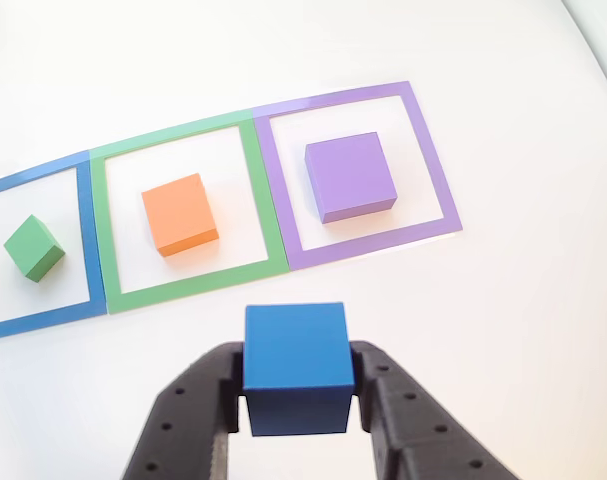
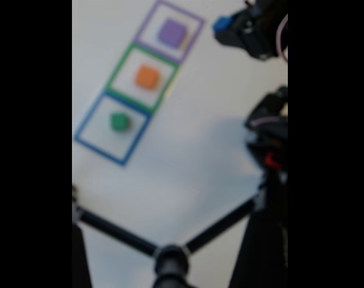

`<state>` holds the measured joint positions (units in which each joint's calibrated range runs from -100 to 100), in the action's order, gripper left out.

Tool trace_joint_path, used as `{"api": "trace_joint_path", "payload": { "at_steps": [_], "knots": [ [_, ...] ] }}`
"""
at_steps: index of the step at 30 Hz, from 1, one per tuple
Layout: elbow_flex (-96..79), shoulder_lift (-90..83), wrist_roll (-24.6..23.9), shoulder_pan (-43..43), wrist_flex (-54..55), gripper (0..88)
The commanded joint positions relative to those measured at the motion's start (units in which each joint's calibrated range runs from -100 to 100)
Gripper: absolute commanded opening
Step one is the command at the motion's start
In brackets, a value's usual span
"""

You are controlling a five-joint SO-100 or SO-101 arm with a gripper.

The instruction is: Tower of hanoi

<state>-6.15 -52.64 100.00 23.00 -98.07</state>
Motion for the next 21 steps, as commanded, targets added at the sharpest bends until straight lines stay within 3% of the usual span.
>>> {"api": "trace_joint_path", "payload": {
  "at_steps": [1, 10, 21],
  "knots": [
    [-14.12, -3.28, 0.0, 2.7, 12.24, 1.1],
    [-53.39, -0.53, 0.0, 8.55, 64.06, 1.1],
    [-61.03, 28.05, 0.0, 8.64, 107.94, 1.1]
  ]
}}
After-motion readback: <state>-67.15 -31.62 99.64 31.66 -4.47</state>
